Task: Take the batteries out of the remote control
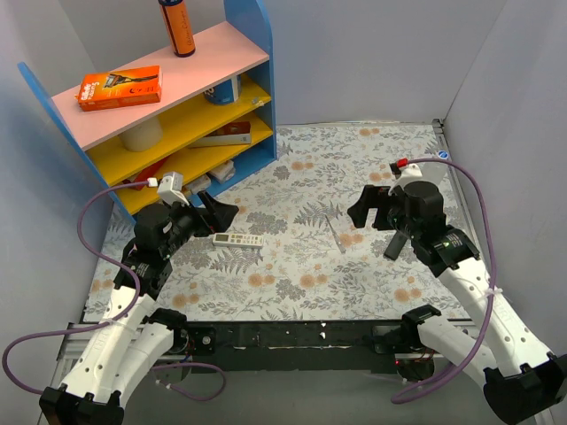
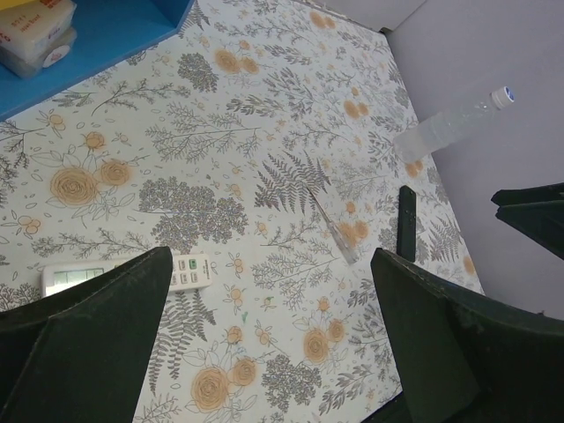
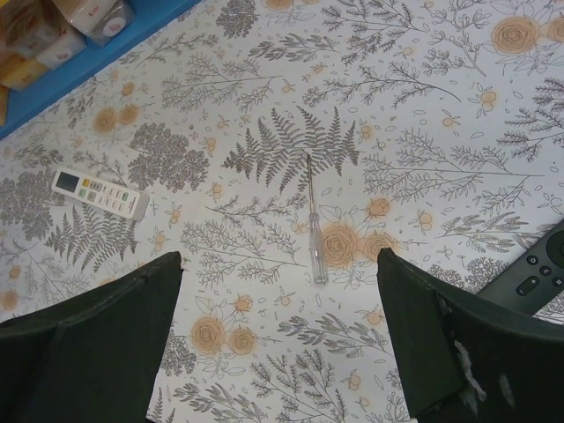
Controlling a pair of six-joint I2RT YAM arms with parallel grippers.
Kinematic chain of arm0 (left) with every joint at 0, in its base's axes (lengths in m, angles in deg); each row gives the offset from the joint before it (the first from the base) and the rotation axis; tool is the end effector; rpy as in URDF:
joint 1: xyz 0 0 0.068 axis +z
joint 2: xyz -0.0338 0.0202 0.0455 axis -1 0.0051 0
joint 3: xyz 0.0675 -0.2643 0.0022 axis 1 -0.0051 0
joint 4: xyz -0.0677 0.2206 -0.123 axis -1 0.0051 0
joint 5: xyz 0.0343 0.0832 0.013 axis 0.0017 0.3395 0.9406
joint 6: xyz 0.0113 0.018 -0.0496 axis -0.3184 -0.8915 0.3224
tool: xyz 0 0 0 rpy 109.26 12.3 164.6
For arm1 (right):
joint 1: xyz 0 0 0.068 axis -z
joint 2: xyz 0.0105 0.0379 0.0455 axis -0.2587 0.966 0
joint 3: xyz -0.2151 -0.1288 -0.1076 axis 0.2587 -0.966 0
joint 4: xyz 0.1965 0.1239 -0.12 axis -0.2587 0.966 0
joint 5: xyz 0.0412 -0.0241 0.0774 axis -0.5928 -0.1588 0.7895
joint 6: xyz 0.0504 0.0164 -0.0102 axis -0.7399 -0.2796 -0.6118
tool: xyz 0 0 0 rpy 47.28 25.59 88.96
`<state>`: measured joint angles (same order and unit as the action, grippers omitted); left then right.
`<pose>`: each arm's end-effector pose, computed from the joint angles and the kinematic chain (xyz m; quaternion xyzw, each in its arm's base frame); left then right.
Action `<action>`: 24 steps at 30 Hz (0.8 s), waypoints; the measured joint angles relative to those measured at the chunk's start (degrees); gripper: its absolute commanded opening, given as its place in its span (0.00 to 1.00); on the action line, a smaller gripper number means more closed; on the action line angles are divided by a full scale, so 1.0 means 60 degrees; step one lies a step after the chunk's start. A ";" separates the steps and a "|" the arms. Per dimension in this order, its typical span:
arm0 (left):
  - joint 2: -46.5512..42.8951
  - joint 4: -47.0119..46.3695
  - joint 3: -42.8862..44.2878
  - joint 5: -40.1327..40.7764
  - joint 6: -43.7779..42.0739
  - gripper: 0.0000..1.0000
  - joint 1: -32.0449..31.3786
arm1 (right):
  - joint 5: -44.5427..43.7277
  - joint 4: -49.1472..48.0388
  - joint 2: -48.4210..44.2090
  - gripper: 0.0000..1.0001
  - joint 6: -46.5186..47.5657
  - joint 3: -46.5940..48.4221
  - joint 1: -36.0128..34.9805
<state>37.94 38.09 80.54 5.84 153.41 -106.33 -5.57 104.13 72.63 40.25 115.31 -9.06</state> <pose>0.1545 -0.0542 0.3073 -0.2960 0.7359 -0.4761 0.3797 0.1739 0.0769 0.3298 -0.0234 0.8364 0.1989 0.5103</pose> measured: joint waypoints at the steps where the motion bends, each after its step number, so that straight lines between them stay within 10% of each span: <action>1: 0.0000 0.0004 0.0000 0.0000 0.0025 0.98 0.0000 | 0.0000 -0.0029 -0.0018 0.98 0.0000 -0.0033 0.0000; 24: 0.2160 0.3490 0.1778 0.2721 0.4772 0.95 -0.0080 | -0.0113 -0.0481 -0.1843 0.96 -0.0044 -0.0991 0.0000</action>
<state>50.90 59.03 91.21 22.17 182.04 -106.81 -6.25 101.24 61.57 39.98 109.36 -9.06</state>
